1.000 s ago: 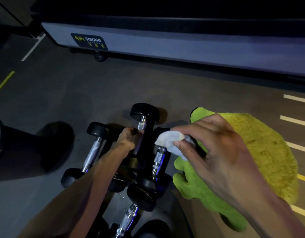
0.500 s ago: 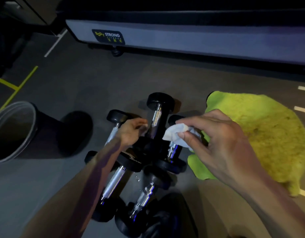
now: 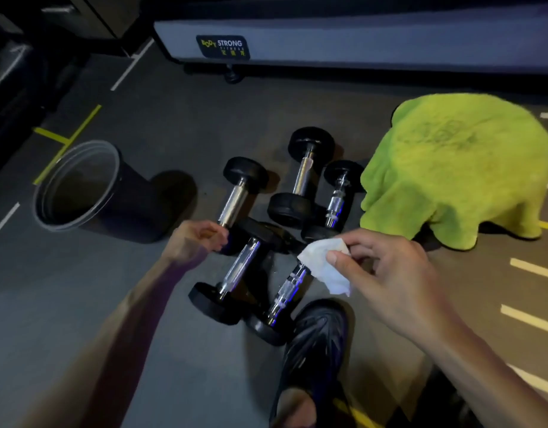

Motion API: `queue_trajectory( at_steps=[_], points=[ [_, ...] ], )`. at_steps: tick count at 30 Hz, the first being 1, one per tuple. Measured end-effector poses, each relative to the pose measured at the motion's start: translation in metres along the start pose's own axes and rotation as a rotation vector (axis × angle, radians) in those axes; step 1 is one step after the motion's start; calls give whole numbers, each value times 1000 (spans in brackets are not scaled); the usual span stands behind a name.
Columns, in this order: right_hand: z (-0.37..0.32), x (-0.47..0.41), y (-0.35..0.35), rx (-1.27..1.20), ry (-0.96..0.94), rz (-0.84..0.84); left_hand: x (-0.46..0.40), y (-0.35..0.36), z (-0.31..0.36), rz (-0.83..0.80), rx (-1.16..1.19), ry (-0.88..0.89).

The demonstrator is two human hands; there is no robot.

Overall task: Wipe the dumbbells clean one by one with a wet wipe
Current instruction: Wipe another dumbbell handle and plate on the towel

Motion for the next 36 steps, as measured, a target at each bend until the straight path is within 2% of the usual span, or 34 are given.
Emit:
queue_trajectory(
  at_steps=[5, 11, 26, 36],
  points=[
    [18, 22, 17, -153, 129, -11, 9, 23, -26, 23, -282, -18],
    [37, 29, 21, -205, 264, 40, -6, 52, -17, 103, -252, -61],
    [55, 30, 28, -234, 371, -35, -19, 66, -10, 44, -276, -221],
    [60, 26, 28, -262, 405, -23, -11, 75, 8, 119, -382, -280]
  ],
)
Point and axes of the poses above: each hand's wrist, its own x-axis away from the middle knuckle, its own y-axis out of the palm, z = x × y, the point moved 1 cm from there along -x, towards the middle knuckle, and after that the axes turned 4 degrees about -y, right-handed, at the moved point
